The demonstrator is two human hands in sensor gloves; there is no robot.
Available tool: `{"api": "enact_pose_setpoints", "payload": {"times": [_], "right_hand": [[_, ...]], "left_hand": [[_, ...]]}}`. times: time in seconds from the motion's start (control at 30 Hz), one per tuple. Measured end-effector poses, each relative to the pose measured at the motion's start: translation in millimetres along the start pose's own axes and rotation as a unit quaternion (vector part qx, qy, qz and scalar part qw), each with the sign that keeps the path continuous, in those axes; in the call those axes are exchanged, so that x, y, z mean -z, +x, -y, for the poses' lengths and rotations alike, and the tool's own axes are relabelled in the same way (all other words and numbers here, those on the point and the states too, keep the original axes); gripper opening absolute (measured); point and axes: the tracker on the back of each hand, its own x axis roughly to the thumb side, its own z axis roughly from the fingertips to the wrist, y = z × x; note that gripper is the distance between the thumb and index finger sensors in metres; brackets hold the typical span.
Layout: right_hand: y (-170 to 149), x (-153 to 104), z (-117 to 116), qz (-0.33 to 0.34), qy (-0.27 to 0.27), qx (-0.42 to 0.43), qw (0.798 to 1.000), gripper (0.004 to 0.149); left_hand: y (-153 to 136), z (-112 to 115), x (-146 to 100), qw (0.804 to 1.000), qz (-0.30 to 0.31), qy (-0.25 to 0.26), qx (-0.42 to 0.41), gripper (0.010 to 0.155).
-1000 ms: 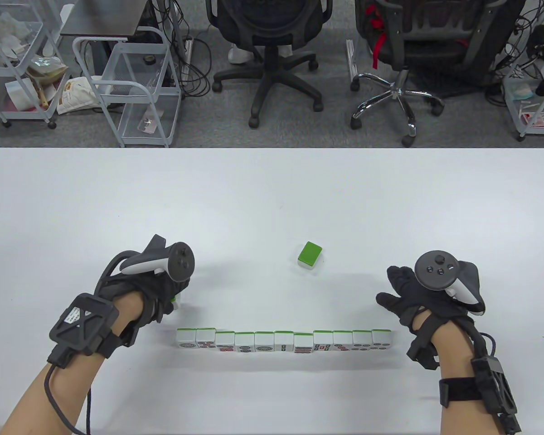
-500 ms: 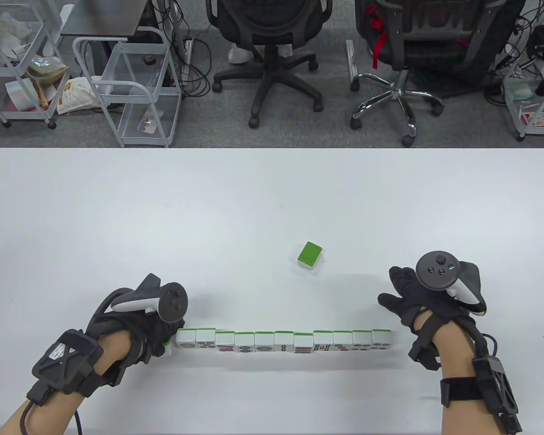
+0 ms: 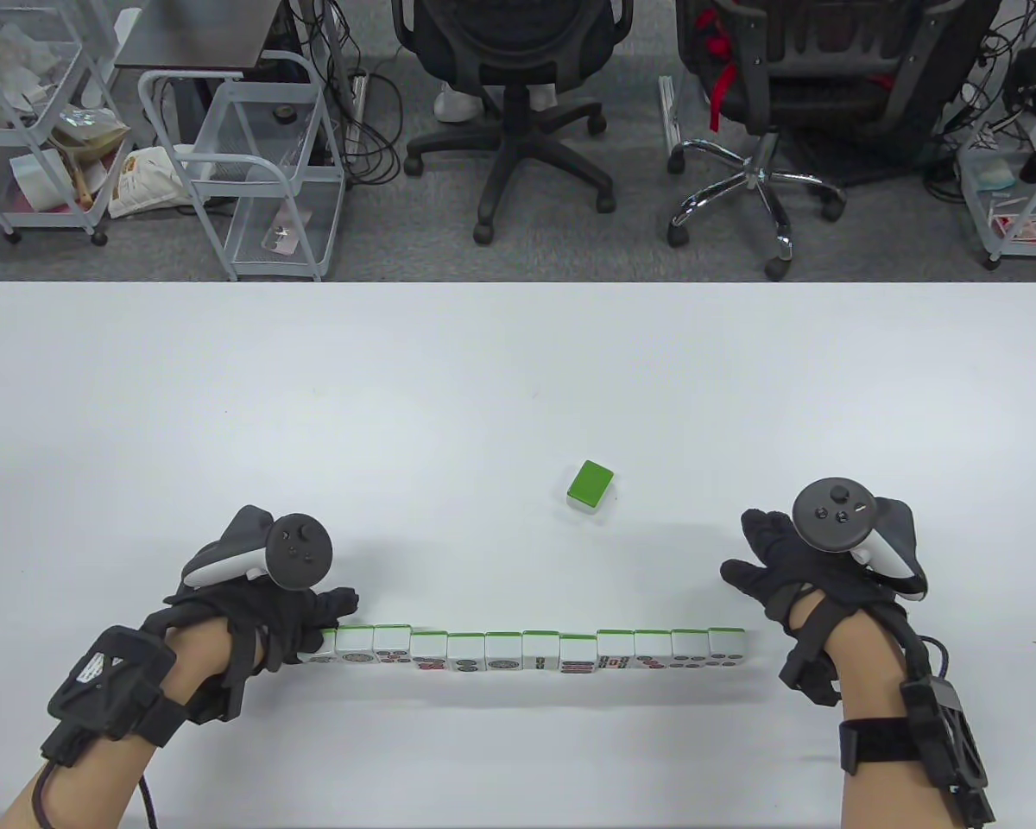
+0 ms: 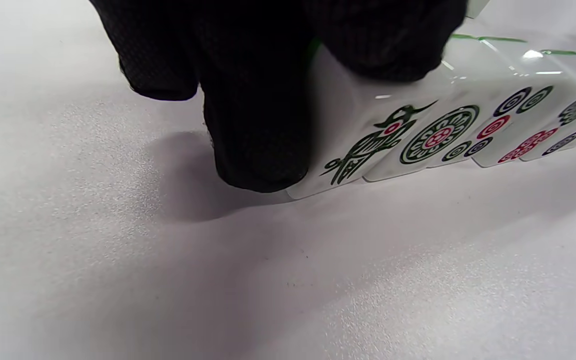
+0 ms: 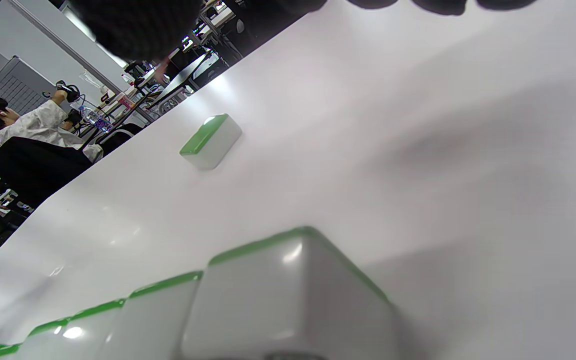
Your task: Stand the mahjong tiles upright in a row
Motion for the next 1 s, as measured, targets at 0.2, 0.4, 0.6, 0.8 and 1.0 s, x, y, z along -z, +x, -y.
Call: {"api": "enact_pose_setpoints", "payload": {"times": [0.2,0.4,0.6,0.8,1.0], "right_hand": [[0.4,-0.1,0.6,0.003,-0.001,0.000,1.000,0.081],[3.2,0.2,1.5,0.010,-0.006,-0.003,1.000,0.081],[4.8,1.4,0.9,0.016,-0.012,-0.005,1.000,0.081],[7.4,1.4,-0.1,0.023,-0.020,-0.005,1.000,0.081],[12.5,5.8,-2.8,0.026,-0.032,-0.020,0.999,0.080]], "left_hand": [[-7.4,1.3,-0.6,1.000,-0.001,0.011,-0.024,0.069],[-9.9,-21.1,-16.8,0.992,-0.045,0.106,-0.057,0.070],[9.9,-62.3,-24.1,0.953,-0.170,0.251,-0.015,0.074],[21.4,-67.1,4.6,0.933,-0.238,0.265,-0.040,0.082],[21.4,-51.7,21.7,0.935,-0.243,0.254,-0.038,0.083]]}}
